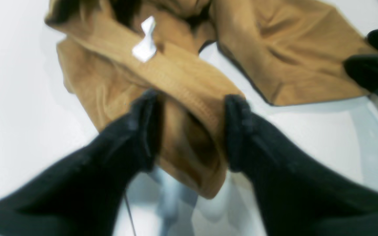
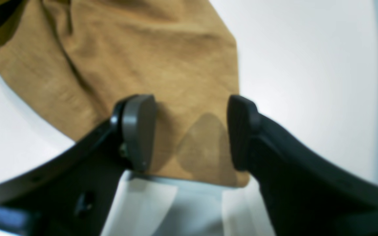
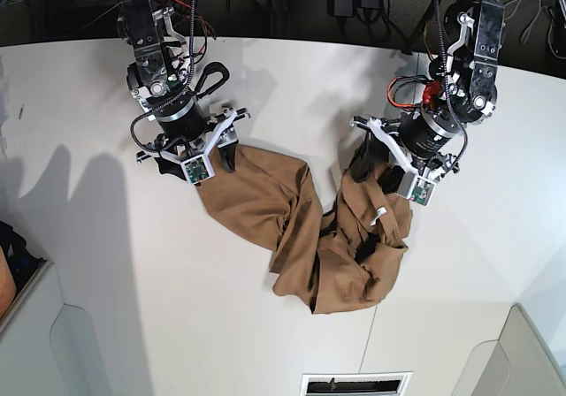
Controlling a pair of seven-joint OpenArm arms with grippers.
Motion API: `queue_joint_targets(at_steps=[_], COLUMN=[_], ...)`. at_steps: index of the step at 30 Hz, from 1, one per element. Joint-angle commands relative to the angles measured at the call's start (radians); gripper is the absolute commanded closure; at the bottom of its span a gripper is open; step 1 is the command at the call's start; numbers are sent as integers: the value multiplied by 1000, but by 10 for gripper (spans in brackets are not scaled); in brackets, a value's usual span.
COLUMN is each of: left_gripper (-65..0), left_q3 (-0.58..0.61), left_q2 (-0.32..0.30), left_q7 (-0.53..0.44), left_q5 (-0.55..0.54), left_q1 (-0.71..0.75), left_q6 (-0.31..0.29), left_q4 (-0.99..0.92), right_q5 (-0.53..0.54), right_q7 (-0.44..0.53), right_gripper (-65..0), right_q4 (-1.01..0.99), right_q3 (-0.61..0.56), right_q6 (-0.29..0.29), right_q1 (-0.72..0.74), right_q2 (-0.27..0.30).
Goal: Layout the t-shirt on the table in an organized manner, then fold the t-shirt properly
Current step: 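Lower both grippers onto the crumpled tan t-shirt and grasp its edges, then pull the grippers apart to stretch the t-shirt across the table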
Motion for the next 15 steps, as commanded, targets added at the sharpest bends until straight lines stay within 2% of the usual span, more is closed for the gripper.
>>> queue_joint_targets(at_steps=[1,4,6,7,12,13,15], left_gripper=[-226,-132,-24,0,0,0,0], left_q3=[-4,-4,-4,-4,-8,-12,-28], left_q2=[-3,-3,-3,-3,-4,-4,-4], left_q7=[-23,-21,-15,-10,-7,-7,-8], left_q5=[-10,-4,28,41,66,66,65], left_q1=[-13,-13,-13,-13,-17,-19,-19], left_q6=[-3,-35,-55,-64,-71,-71,-71], left_q4=[6,-14,-15,-15,-13,-12,-11], right_q5=[-3,-3,-3,-3,-3,-4,-3], right_q7=[-6,-6,-6,-6,-7,-7,-8], right_gripper=[-347,-347,-347,-347,-330,-294,-175], right_q4=[7,5,4,3,-13,-19,-32], right_q3=[2,2,2,2,2,2,2], right_q6=[-4,-4,-4,-3,-4,-4,-4], right_q1=[10,16,23,25,25,25,24], right_q2=[0,-1,-3,-3,-3,-2,-2])
